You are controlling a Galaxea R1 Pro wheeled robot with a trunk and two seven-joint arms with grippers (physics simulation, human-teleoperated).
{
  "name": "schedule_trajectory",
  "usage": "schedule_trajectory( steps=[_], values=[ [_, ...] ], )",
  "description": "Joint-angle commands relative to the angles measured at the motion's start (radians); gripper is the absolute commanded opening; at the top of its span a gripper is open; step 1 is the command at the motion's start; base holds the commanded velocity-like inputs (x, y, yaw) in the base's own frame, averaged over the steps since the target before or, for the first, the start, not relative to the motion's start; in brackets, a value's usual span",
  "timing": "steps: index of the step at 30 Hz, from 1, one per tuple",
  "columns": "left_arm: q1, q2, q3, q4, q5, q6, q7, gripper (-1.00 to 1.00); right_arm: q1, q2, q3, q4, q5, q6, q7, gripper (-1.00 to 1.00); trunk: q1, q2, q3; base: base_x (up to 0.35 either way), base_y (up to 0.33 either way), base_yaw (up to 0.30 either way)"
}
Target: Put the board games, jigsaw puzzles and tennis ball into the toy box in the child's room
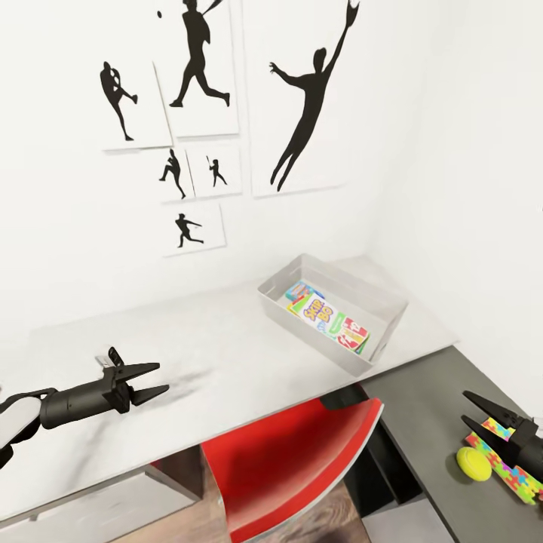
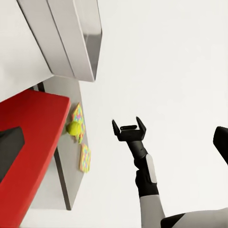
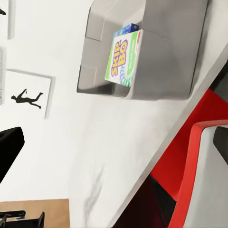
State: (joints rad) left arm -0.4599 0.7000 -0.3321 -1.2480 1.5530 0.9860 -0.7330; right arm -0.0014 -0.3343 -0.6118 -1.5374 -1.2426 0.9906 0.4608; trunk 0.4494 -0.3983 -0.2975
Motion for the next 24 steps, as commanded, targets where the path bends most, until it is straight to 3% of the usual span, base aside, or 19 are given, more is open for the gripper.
schedule_trajectory(
  steps=[1, 24],
  values=[
    [-0.002, 0.001, -0.003, 0.001, 0.002, 0.003, -0.003, 1.0, 0.0, 0.0, -0.001, -0.001, 0.006, 0.003, 0.007, 1.0, 0.001, -0.002, 0.0, -0.02, 0.0, 0.0],
    [-0.002, 0.008, -0.002, 0.002, 0.001, 0.003, -0.005, 1.0, 0.0, 0.003, -0.002, -0.002, 0.006, 0.002, 0.007, 1.0, 0.001, -0.002, 0.037, -0.024, 0.004, 0.0]
  ],
)
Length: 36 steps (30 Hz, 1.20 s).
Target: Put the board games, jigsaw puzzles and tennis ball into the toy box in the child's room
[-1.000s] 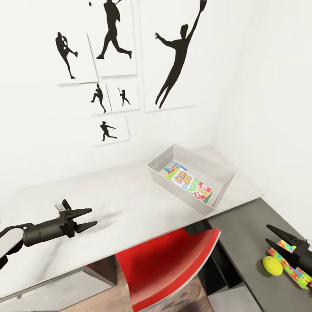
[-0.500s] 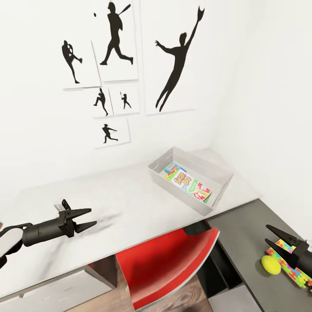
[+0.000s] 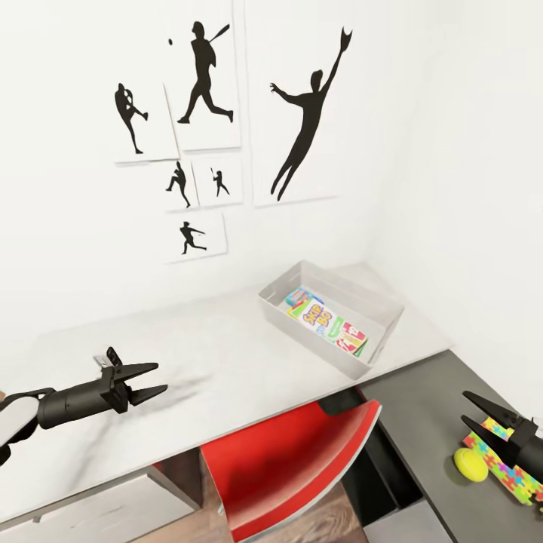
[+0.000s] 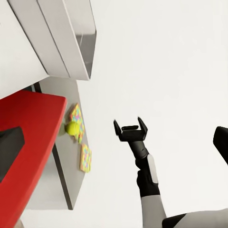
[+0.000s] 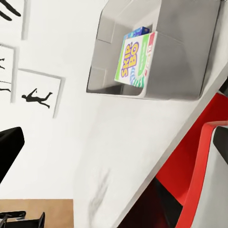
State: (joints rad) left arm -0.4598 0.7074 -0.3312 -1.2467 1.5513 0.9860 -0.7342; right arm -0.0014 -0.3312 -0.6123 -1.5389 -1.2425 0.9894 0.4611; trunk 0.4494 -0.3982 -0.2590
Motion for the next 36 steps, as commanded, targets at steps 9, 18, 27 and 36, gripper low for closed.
schedule_trajectory(
  steps=[9, 18, 27, 36],
  values=[
    [-0.002, 0.04, -0.003, 0.001, 0.003, 0.004, -0.008, 1.0, 0.0, 0.003, -0.001, 0.0, 0.006, 0.003, 0.007, 1.0, 0.001, -0.002, 0.013, 0.0, 0.0, 0.0],
    [-0.001, 0.088, -0.004, 0.009, -0.012, 0.002, -0.131, 1.0, 0.0, 0.004, -0.002, -0.001, 0.006, 0.003, 0.007, 1.0, 0.001, -0.002, 0.027, 0.0, 0.0, 0.0],
    [0.0, 0.11, -0.002, 0.072, -0.046, 0.0, -0.202, 1.0, 0.0, 0.003, -0.004, -0.001, 0.006, 0.003, 0.007, 1.0, 0.001, -0.002, 0.042, 0.0, 0.0, 0.0],
    [0.0, 0.125, -0.002, 0.082, -0.048, 0.0, -0.239, 1.0, 0.0, 0.004, -0.004, -0.001, 0.006, 0.003, 0.007, 1.0, 0.001, -0.002, 0.056, -0.105, -0.049, 0.0]
  ],
)
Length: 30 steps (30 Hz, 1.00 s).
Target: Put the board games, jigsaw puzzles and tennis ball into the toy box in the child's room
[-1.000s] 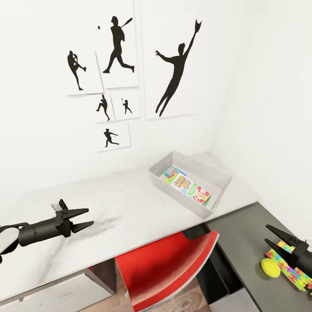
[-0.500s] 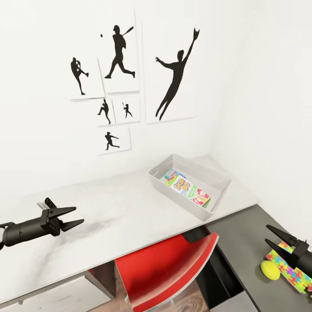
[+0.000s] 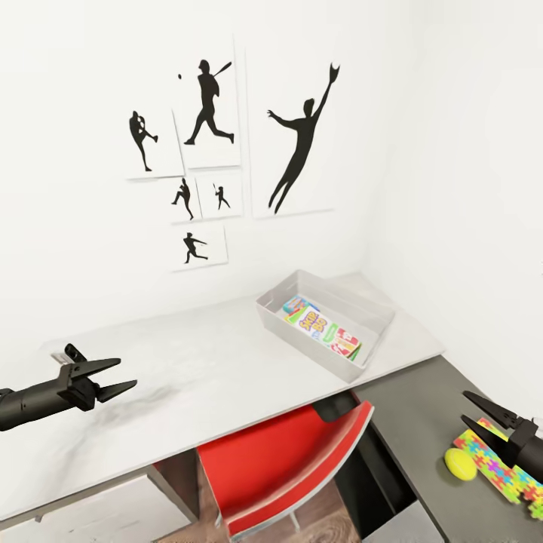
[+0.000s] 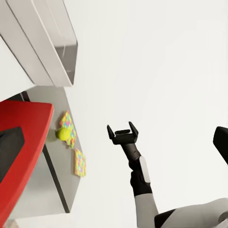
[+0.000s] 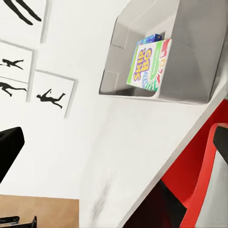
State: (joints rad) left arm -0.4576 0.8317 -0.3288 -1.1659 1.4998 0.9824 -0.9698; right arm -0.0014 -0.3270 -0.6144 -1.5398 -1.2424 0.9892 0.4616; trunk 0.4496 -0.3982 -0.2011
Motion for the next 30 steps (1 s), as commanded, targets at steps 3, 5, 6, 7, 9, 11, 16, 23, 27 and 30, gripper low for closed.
schedule_trajectory(
  steps=[3, 5, 6, 7, 9, 11, 16, 23, 27, 30],
  values=[
    [-0.003, 0.001, -0.005, 0.001, 0.004, 0.003, -0.005, 1.0, 0.0, 0.0, -0.002, 0.0, 0.006, 0.003, 0.006, 1.0, 0.0, -0.002, 0.003, -0.041, -0.021, 0.0],
    [-0.003, 0.001, -0.005, 0.001, 0.003, 0.003, -0.005, 1.0, 0.0, 0.0, -0.001, 0.0, 0.006, 0.003, 0.006, 1.0, 0.0, -0.002, 0.006, -0.02, -0.01, 0.0],
    [-0.003, 0.001, -0.005, 0.002, 0.003, 0.003, -0.006, 1.0, 0.0, 0.0, -0.001, 0.0, 0.006, 0.003, 0.006, 1.0, 0.0, -0.002, 0.008, -0.011, -0.006, 0.0],
    [-0.003, 0.001, -0.005, 0.002, 0.003, 0.003, -0.006, 1.0, 0.0, 0.0, -0.001, 0.0, 0.006, 0.003, 0.006, 1.0, 0.0, -0.002, 0.01, -0.009, -0.005, 0.0],
    [-0.003, 0.001, -0.005, 0.002, 0.003, 0.002, -0.006, 1.0, 0.0, 0.0, 0.0, 0.0, 0.006, 0.003, 0.006, 1.0, 0.0, -0.002, 0.013, -0.006, -0.003, 0.0],
    [-0.003, 0.001, -0.005, 0.002, 0.003, 0.002, -0.006, 1.0, 0.0, 0.0, 0.001, 0.001, 0.006, 0.003, 0.005, 1.0, 0.0, -0.002, 0.016, -0.003, -0.002, 0.0],
    [-0.003, 0.001, -0.005, 0.002, 0.003, 0.002, -0.006, 1.0, 0.0, 0.0, 0.002, 0.001, 0.006, 0.002, 0.005, 1.0, 0.0, -0.002, 0.025, -0.001, 0.0, 0.0],
    [-0.003, 0.001, -0.004, 0.002, 0.003, 0.002, -0.006, 1.0, 0.0, 0.0, 0.002, 0.001, 0.007, 0.002, 0.005, 1.0, 0.0, -0.002, 0.036, 0.0, 0.0, 0.0],
    [-0.003, 0.002, -0.004, 0.002, 0.003, 0.002, -0.006, 1.0, 0.0, 0.0, 0.002, 0.0, 0.007, 0.002, 0.005, 1.0, 0.0, -0.002, 0.043, -0.011, 0.0, 0.0],
    [-0.003, 0.002, -0.004, 0.003, 0.002, 0.002, -0.006, 1.0, 0.0, 0.0, 0.002, 0.001, 0.007, 0.002, 0.005, 1.0, 0.0, -0.002, 0.048, -0.008, 0.0, 0.0]
  ],
)
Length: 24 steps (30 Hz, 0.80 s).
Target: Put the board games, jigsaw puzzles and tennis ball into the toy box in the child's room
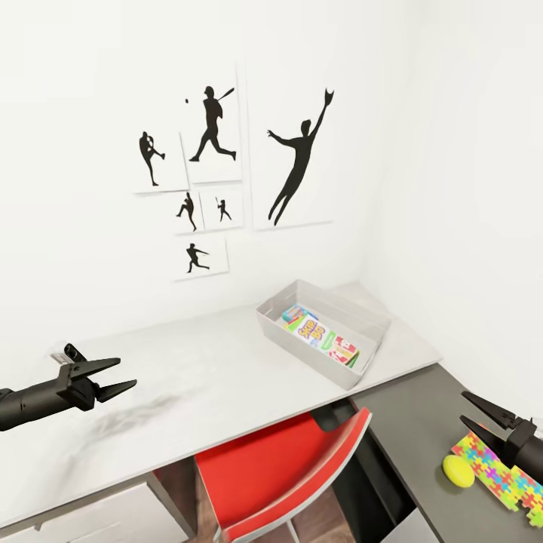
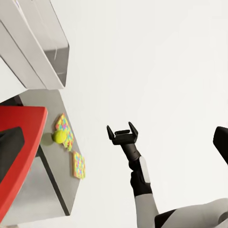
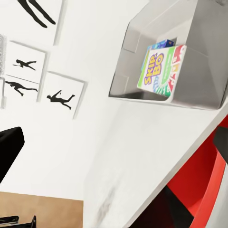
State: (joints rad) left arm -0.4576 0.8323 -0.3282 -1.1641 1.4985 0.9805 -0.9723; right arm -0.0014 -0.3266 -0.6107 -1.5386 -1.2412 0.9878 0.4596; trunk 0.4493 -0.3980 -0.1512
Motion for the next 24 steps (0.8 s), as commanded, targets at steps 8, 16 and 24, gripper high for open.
schedule_trajectory(
  steps=[8, 16, 24],
  values=[
    [-0.003, 0.001, -0.005, 0.003, 0.003, 0.003, -0.003, 1.0, 0.0, 0.0, -0.003, -0.001, 0.006, 0.003, 0.007, 1.0, 0.001, -0.002, 0.011, -0.001, 0.0, 0.0],
    [-0.003, 0.001, -0.005, 0.003, 0.003, 0.003, -0.003, 1.0, 0.0, 0.0, -0.003, -0.001, 0.005, 0.003, 0.007, 1.0, 0.001, -0.002, 0.025, 0.0, 0.0, 0.0],
    [-0.003, 0.001, -0.005, 0.004, 0.003, 0.003, -0.003, 1.0, 0.0, 0.0, -0.003, -0.001, 0.005, 0.003, 0.007, 1.0, 0.001, -0.002, 0.038, 0.0, 0.0, 0.044]
  ],
)
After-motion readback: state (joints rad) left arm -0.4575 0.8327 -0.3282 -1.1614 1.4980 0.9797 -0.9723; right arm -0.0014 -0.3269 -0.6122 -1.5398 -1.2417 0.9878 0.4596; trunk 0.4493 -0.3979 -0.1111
